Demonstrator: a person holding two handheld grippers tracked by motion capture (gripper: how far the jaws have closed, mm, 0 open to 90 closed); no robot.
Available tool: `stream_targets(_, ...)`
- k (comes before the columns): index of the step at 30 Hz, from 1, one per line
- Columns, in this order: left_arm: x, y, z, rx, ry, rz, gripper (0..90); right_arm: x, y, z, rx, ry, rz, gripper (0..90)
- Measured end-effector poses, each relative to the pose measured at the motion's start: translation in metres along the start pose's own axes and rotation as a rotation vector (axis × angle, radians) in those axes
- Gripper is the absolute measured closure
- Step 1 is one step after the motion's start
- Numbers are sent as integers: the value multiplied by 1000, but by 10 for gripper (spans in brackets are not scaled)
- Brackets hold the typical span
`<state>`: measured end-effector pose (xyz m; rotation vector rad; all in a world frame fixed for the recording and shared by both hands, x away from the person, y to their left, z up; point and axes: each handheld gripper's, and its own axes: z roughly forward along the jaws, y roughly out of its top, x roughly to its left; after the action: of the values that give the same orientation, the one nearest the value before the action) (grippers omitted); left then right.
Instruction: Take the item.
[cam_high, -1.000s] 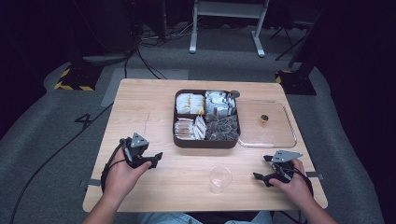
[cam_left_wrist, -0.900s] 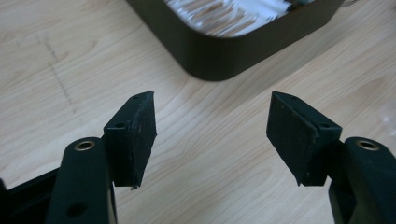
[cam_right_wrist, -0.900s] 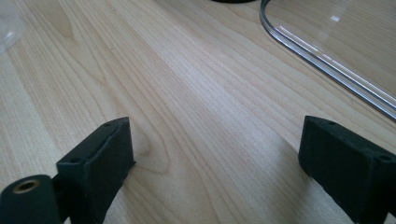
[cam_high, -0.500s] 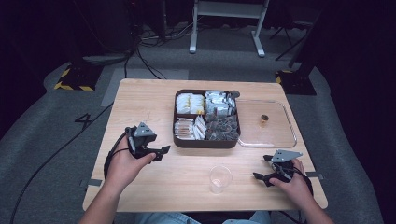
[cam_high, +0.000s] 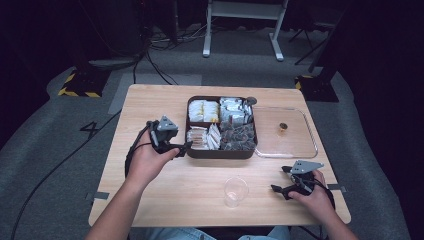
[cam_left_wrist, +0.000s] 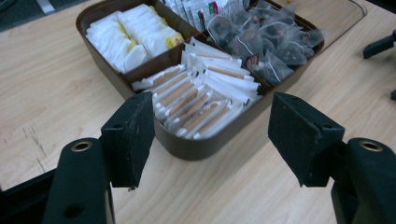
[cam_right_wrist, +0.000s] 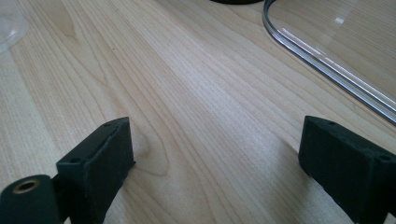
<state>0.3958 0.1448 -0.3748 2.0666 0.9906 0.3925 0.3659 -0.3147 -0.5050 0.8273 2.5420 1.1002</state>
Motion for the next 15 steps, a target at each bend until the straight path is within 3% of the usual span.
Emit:
stream_targets(10,1,26,28,3,8,12,325,0,0,0,0,1,-1,104)
stream_targets(15,4,40,46,8,4,-5,326,0,0,0,1,3,-1,105)
